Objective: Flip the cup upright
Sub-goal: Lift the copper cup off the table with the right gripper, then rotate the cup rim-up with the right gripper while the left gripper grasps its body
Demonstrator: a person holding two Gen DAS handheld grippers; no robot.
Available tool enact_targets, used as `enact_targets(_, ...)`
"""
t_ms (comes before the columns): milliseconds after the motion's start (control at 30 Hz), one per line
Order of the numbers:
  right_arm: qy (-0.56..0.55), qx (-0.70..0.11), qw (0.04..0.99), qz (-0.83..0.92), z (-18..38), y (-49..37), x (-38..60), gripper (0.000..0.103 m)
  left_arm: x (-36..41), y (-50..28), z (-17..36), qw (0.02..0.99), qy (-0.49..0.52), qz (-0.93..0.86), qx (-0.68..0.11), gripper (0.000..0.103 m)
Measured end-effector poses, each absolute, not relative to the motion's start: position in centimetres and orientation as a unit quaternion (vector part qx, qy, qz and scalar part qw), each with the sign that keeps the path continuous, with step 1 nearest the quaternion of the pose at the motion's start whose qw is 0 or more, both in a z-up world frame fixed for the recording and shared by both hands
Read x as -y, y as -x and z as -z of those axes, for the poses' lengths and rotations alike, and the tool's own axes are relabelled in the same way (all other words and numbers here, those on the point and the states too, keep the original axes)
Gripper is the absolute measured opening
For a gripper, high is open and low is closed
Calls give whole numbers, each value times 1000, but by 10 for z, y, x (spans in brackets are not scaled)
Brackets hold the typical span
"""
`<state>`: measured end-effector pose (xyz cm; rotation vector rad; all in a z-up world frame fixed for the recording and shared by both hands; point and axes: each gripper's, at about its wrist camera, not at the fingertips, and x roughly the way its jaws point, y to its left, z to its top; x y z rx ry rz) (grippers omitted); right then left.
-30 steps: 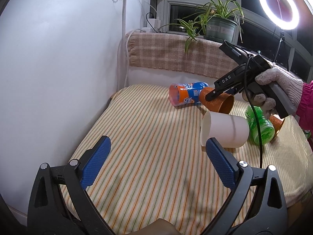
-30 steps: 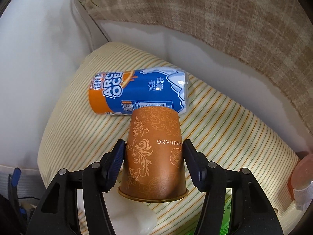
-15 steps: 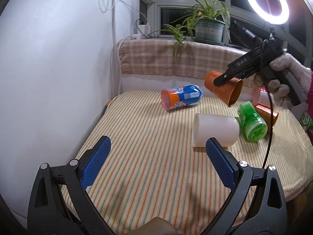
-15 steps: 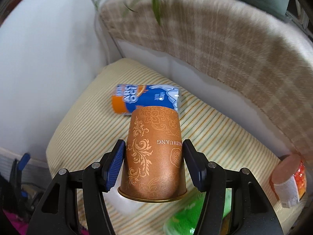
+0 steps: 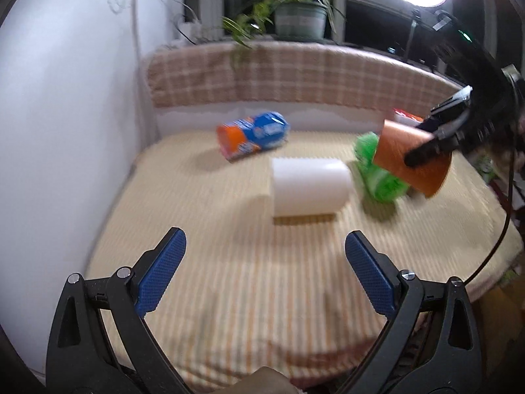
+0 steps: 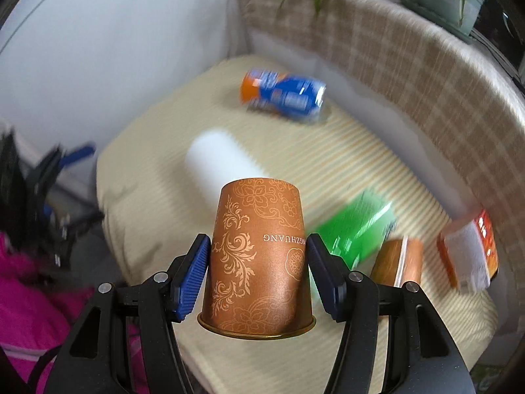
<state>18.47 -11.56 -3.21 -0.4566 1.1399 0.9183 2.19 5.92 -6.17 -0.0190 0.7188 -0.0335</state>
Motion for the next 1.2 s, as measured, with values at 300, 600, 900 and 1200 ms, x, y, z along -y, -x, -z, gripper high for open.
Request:
enact_targets(300,298,-516,676,-433,82,-139,124,59,-22,-20,78,914,-40,112,-389,99)
enact_targets(600,303,-518,666,-442,99,-130,130,62,5,-18,79,900,-96,157,-395,100)
enact_targets(900,257,-496,703,-440,75,-123,148,70,21,-30,74,881,-158,201,-399,100)
enact_targets(1200,87,-477,791,-374,53,-84,240,70,74,-27,67,822,-303,331,-350,99)
